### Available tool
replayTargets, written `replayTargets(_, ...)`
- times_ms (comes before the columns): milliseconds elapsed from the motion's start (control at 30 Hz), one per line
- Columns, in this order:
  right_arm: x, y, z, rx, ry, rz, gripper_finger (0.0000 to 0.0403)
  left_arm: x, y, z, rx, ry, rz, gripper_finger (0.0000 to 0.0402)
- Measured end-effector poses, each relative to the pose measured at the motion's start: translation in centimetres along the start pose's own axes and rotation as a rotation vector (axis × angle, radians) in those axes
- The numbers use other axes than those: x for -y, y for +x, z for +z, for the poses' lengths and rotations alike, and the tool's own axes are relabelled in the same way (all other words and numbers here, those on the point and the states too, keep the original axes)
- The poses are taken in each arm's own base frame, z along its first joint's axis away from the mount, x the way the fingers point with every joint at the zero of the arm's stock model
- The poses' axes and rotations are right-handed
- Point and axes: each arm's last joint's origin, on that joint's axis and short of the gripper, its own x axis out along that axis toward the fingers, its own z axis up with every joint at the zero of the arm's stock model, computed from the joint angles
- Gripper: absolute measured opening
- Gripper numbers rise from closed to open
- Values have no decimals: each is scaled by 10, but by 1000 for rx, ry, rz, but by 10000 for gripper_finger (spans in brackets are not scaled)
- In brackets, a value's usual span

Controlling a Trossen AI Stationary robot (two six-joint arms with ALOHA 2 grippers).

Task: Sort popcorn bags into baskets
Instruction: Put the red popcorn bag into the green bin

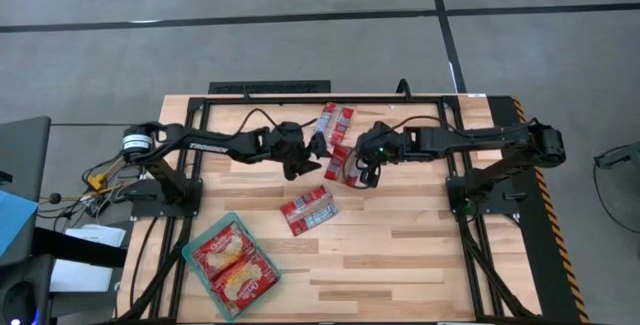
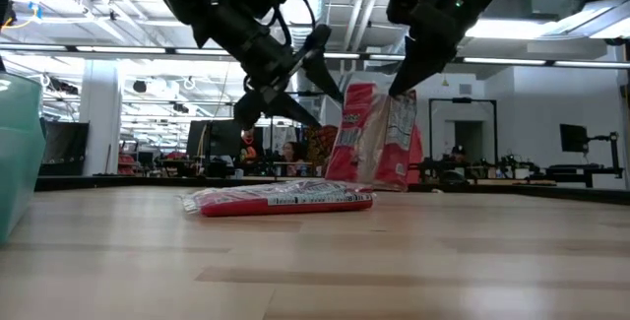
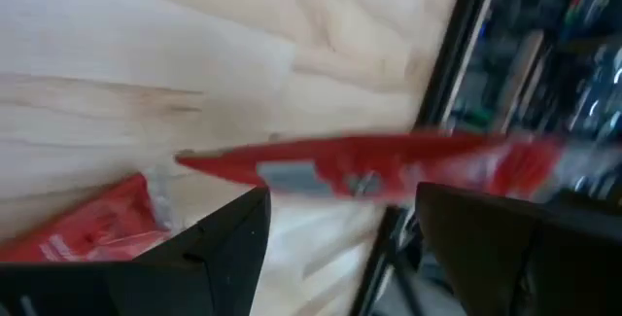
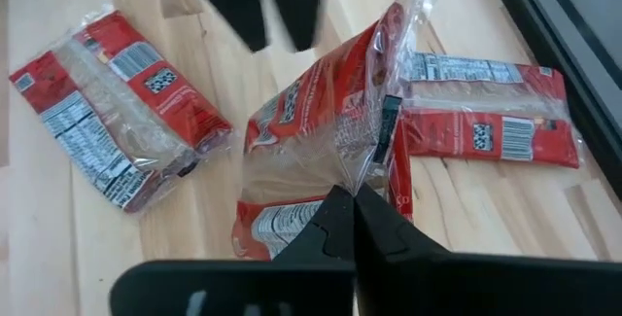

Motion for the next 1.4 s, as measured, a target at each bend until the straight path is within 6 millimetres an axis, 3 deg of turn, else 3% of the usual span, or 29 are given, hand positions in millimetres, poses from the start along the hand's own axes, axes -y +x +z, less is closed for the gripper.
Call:
replayTargets(200,-6,-1,0,8,-27,-20,12,8,-5,2,91,-200,-73,245)
replayTargets(433,-10,-3,0,22,-70,-54,6,11,12,-9,-18,-444,-234,245)
replayTargets(600,-8,-3,1,28,-103,-98,12,1,20,-20,-57,-565,-180,245)
replayTargets(1000,-9,-3,10,117,-143,-112,13,-2,21,-18,22,-586,-187,245)
replayTargets(1400,0,-3,15,147,-176,-148,15,5,20,-21,-68,-603,-238,245)
